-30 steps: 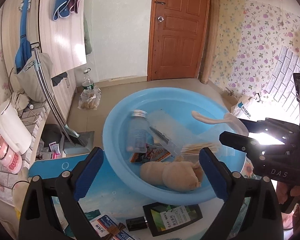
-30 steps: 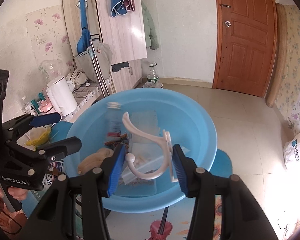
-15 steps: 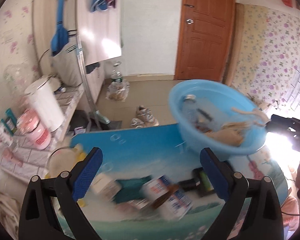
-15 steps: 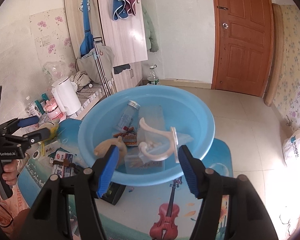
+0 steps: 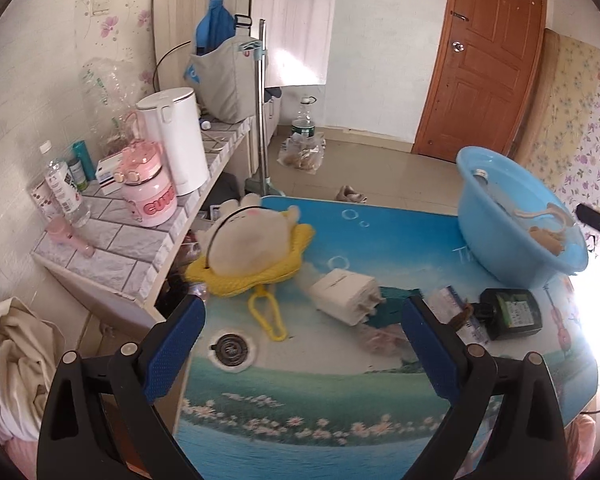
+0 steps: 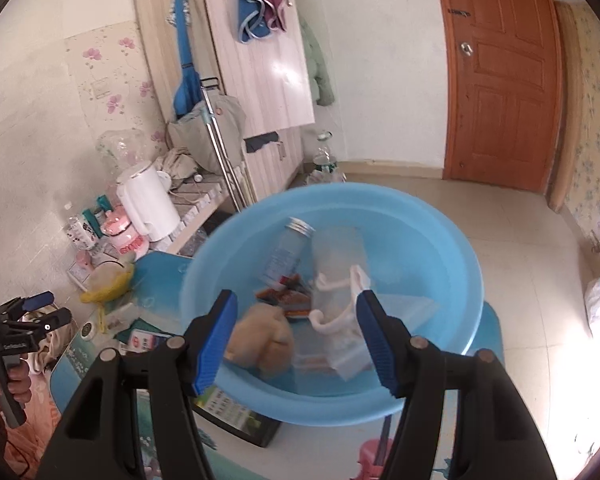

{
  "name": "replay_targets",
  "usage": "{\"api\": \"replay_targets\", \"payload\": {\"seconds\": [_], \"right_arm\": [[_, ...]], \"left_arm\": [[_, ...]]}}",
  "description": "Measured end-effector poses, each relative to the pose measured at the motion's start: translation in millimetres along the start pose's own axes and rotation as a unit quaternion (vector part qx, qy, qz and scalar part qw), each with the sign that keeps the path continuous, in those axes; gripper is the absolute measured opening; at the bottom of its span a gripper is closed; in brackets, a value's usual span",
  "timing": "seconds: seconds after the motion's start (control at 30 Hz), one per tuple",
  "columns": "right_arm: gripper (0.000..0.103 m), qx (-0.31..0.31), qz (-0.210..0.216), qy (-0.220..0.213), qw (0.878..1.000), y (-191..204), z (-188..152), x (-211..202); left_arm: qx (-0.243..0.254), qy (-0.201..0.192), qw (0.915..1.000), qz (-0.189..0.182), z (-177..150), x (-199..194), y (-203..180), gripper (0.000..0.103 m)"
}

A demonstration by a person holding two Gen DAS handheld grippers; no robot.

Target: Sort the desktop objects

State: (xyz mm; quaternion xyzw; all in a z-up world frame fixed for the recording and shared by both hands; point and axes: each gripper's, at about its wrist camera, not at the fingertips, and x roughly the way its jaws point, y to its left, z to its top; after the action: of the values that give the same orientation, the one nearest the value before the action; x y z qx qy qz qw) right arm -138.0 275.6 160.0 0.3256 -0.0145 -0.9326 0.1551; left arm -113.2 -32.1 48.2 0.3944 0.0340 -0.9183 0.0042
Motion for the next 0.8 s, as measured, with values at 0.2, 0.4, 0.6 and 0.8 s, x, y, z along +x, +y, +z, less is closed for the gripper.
{"api": "replay_targets", "payload": {"seconds": [0.2, 0.4, 0.6, 0.8], "right_arm": [[0.062, 0.011, 0.029, 0.017, 0.999, 20, -29, -25], [0.080, 0.018, 0.022, 0.060, 0.998, 39, -73, -32], [0.100, 0.032, -0.014, 0.119, 0.992, 43, -94, -1], [0.103, 0.052, -0.011, 0.147, 0.988, 53, -101, 37]], "left_arm": [[-0.009, 0.026, 0.9993, 0.026, -16, 9, 23, 0.098], [-0.004, 0.053, 0.9978, 0.040, -31, 34, 36, 0.098], [0.008, 0.058, 0.9979, 0.027, -37, 51, 35, 0.081], [0.018, 0.075, 0.9968, 0.019, -42, 62, 36, 0.078]]}}
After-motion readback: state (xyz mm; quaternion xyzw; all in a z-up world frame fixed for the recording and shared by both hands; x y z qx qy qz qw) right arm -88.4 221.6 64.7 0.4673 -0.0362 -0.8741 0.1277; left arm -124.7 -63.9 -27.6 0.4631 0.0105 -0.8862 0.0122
